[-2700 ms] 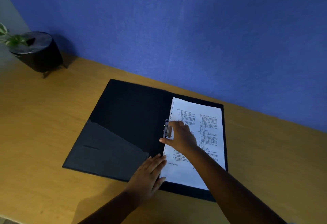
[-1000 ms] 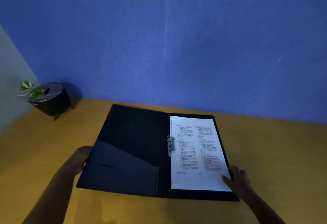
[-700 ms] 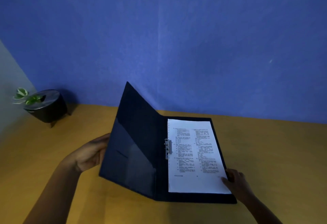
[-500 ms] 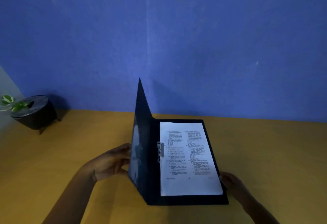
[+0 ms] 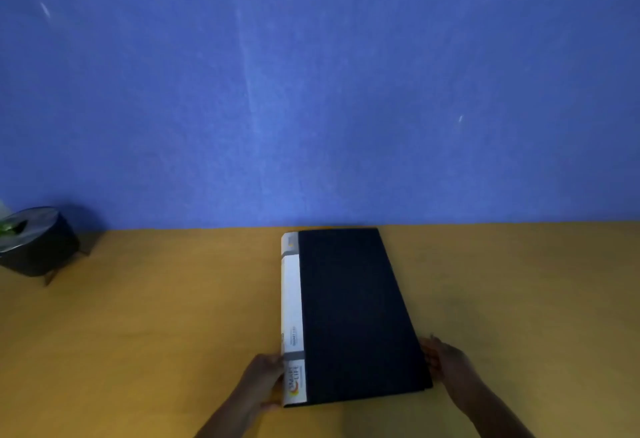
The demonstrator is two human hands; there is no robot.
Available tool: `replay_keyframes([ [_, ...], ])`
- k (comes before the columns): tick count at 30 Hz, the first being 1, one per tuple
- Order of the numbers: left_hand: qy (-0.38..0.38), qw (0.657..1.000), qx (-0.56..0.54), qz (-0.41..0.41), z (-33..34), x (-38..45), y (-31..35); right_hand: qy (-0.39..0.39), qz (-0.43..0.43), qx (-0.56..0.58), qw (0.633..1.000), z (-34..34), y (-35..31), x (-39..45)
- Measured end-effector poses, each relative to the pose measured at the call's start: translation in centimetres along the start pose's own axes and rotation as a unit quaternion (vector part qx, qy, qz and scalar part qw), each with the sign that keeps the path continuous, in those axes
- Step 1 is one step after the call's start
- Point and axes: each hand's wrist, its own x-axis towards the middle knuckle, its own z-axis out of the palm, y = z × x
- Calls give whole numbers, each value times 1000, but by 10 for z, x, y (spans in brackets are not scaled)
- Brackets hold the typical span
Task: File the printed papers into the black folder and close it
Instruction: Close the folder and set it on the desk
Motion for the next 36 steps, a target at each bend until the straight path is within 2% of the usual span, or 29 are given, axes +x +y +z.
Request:
replay_keyframes([
  [4, 59, 997, -26, 29, 11, 4, -6, 10, -36, -40, 999, 0, 5, -4],
  [8, 62, 996, -52, 39, 23, -1, -7, 21, -59, -96, 993, -1, 6, -7],
  [12, 67, 995, -44, 54, 29, -2, -9, 15, -51, -86, 995, -5, 9, -6],
  [20, 57, 988, -105, 94, 14, -6, -12, -6, -10, -23, 1000, 14, 4, -8],
  [27, 102, 961, -235, 106, -48, -14, -23, -81, -69, -41, 993, 79, -21, -25],
  [30, 134, 951, -257, 109, -83, -16, -32, -128, -68, -63, 987, 118, -27, -32],
  [36, 203, 943, -245, 100, -155, -17, -48, -160, -59, -82, 982, 200, -27, -42],
])
